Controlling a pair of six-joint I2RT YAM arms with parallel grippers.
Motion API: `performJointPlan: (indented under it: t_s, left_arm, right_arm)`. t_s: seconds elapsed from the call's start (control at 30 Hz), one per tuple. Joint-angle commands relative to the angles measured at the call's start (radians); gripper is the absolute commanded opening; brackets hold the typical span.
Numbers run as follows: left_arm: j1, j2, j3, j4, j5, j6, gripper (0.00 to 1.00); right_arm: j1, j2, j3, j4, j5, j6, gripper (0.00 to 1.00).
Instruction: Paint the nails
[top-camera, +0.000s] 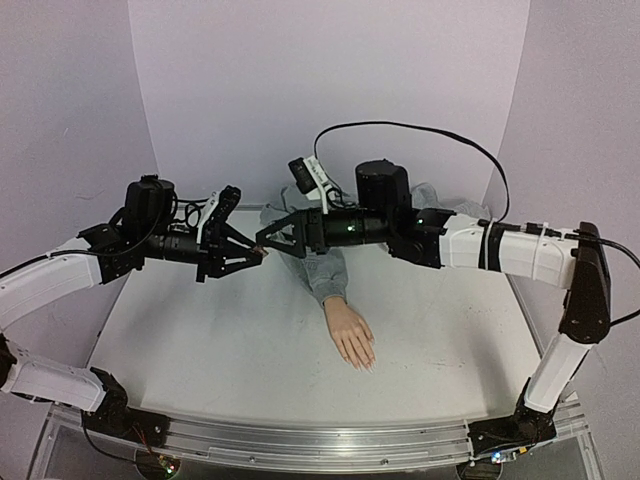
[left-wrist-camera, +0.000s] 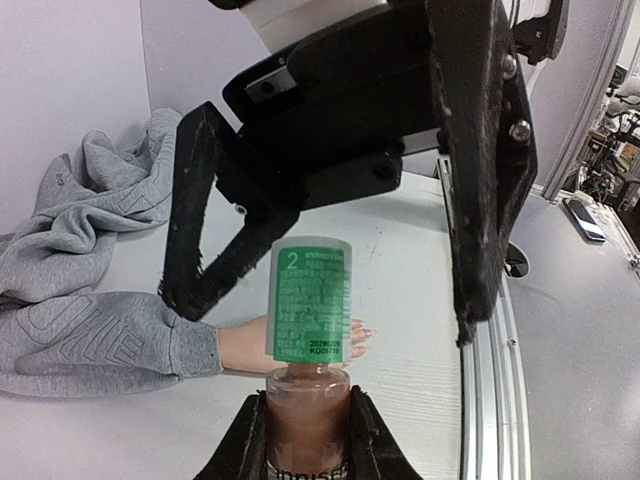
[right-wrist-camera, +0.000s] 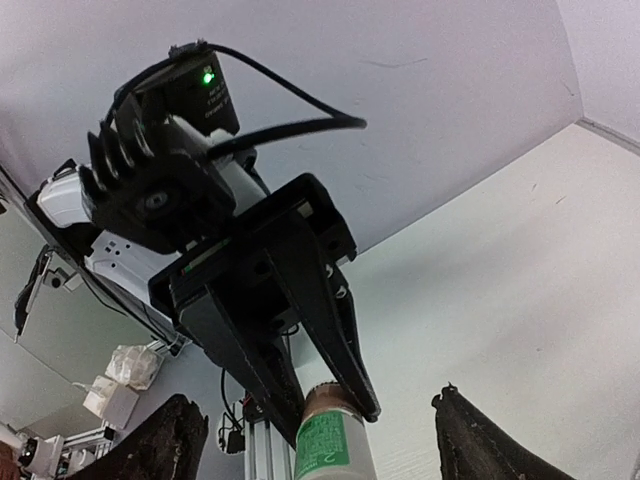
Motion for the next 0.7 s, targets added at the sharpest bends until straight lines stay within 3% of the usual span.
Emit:
performJointPlan:
  t_s: [0.0, 0.23, 0.47, 0.67]
  left_arm:
    - [0.006, -0.036, 0.002, 0.054, -0.031, 0.008, 0.00]
    - [0.006, -0.038, 0.005, 0.054, -0.018, 0.005, 0.00]
    - [0.006, -0.036, 0.003, 0.054, -0.013, 0.002, 0.00]
    - [0.006, -0.035, 0.003, 0.054, -0.011, 0.002, 0.00]
  right_arm:
    - [-0.028, -0.037, 0.073, -0.087, 0.057, 0.123, 0.84]
    - [-0.045, -0.023, 0.141, -0.240, -0.032, 0.121, 0.78]
    - [-0.035, -0.016, 0.155, -0.247, -0.043, 0.108, 0.75]
    - [-0.023, -0.009, 0.167, -0.257, -0.042, 0.102, 0.65]
